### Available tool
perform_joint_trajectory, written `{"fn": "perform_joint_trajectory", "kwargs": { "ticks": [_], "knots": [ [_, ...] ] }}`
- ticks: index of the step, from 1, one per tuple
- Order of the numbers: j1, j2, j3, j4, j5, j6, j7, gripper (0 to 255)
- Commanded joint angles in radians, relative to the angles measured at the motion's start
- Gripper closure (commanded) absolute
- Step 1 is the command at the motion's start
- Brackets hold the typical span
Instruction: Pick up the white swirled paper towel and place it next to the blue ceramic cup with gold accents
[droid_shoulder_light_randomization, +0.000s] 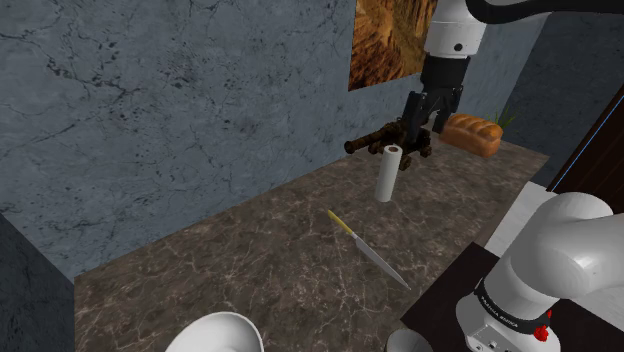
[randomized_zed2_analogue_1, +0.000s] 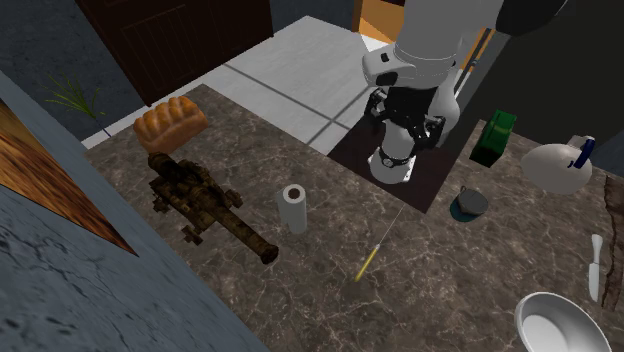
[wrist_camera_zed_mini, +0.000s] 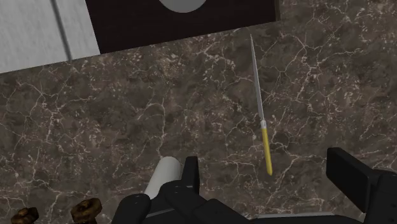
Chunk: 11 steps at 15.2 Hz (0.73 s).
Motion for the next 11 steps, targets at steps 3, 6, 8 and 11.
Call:
{"fn": "perform_joint_trajectory", "kwargs": {
  "ticks": [3,6,8,11],
  "knots": [
    [-0.016,0.044,-0.02,-0.012,-0.014,0.054,-0.014,0],
    [-0.04,0.117,-0.048,-0.021,-0.033,0.135,-0.033,0],
    [-0.055,0.17,-0.068,-0.022,-0.044,0.187,-0.045,0],
    [-0.077,0.256,-0.097,-0.013,-0.056,0.262,-0.063,0]
  ]
}}
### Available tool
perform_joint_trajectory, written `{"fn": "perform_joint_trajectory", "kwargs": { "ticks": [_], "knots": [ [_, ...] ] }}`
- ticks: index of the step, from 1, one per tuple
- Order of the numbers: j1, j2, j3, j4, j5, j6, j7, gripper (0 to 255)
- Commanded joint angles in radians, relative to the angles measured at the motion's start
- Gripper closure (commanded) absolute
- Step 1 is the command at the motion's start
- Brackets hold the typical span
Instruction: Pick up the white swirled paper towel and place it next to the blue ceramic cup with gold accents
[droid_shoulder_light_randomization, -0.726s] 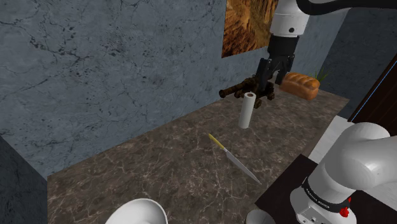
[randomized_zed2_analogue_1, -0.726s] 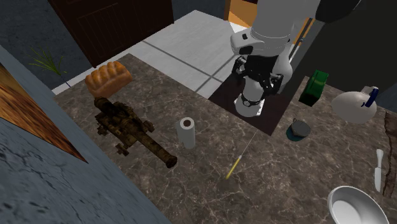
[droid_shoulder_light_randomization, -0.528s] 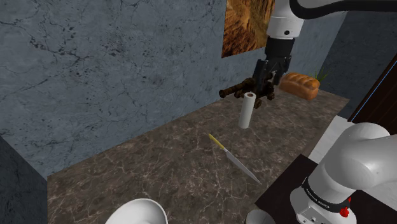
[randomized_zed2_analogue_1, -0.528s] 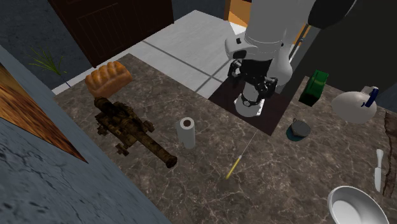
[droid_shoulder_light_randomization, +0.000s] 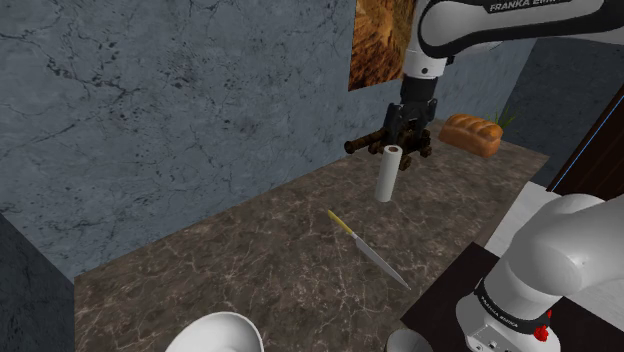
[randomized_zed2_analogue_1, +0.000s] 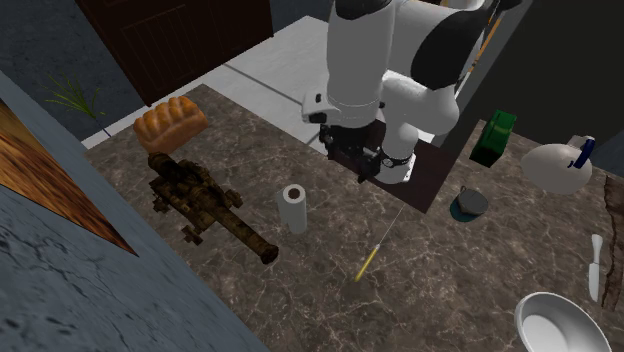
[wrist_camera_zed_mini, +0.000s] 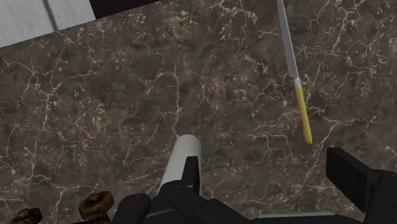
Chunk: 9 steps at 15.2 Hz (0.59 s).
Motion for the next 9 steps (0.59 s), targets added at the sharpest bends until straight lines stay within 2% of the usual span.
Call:
{"fn": "perform_joint_trajectory", "kwargs": {
  "ticks": [1,9],
  "knots": [
    [-0.015,0.06,-0.021,0.007,-0.009,0.052,-0.014,0],
    [-0.061,0.318,-0.097,0.091,-0.014,0.222,-0.064,0]
  ]
}}
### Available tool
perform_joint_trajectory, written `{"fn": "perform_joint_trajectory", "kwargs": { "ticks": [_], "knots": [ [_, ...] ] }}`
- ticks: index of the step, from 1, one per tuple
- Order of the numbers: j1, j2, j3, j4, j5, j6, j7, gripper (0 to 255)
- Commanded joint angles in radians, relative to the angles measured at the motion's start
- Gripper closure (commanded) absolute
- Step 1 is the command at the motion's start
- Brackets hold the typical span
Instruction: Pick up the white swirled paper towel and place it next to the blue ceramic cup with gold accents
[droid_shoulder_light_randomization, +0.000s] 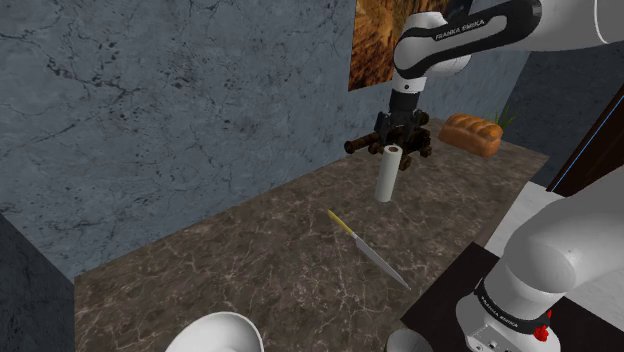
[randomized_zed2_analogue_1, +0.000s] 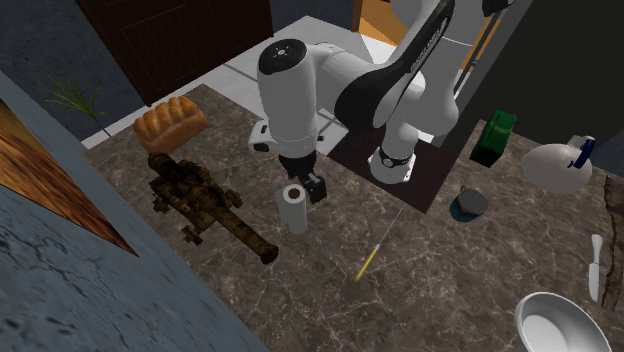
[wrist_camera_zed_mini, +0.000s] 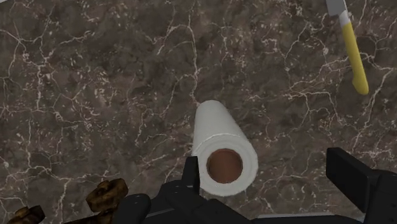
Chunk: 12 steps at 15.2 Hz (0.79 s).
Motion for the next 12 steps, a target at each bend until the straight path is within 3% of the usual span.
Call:
{"fn": "perform_joint_trajectory", "kwargs": {
  "ticks": [1,3,12],
  "knots": [
    [-0.012,0.067,-0.02,0.031,0.003,0.036,-0.016,0],
    [-0.021,0.13,-0.037,0.062,0.009,0.066,-0.03,0],
    [-0.019,0.166,-0.036,-0.007,0.017,0.17,-0.035,0]
  ]
}}
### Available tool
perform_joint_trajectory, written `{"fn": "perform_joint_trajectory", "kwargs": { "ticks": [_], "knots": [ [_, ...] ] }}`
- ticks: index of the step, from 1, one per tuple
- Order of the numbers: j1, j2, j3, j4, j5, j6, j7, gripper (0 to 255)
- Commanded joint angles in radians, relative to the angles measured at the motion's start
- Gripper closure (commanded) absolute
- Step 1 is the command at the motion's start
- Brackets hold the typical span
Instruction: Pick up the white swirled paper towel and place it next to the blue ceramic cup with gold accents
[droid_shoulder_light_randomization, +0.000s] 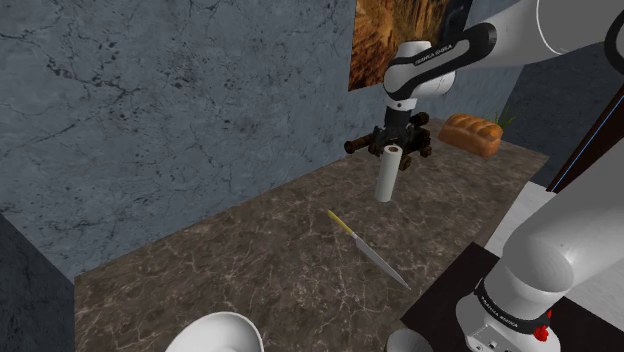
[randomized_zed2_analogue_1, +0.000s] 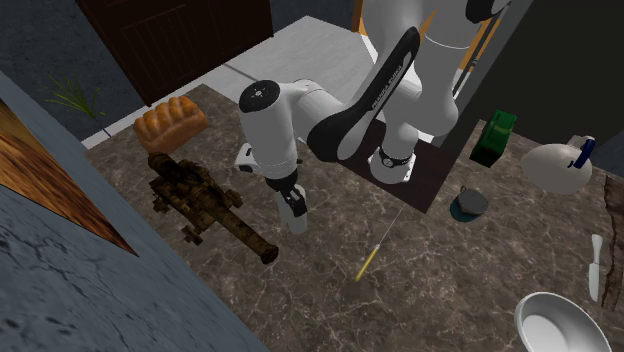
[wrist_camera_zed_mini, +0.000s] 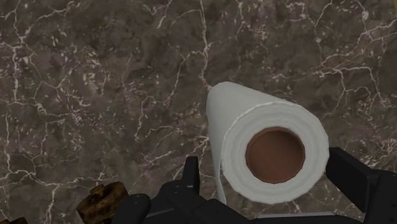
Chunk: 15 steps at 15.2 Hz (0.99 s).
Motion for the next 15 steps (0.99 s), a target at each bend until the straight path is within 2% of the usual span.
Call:
{"fn": "perform_joint_trajectory", "kwargs": {
  "ticks": [1,6,7,15],
  "knots": [
    [0.0,0.002,-0.001,-0.004,0.0,0.006,-0.001,0],
    [0.0,0.002,-0.001,-0.004,0.0,0.006,-0.001,0],
    [0.0,0.002,-0.001,-0.004,0.0,0.006,-0.001,255],
    [0.0,0.002,-0.001,-0.004,0.0,0.006,-0.001,255]
  ]
}}
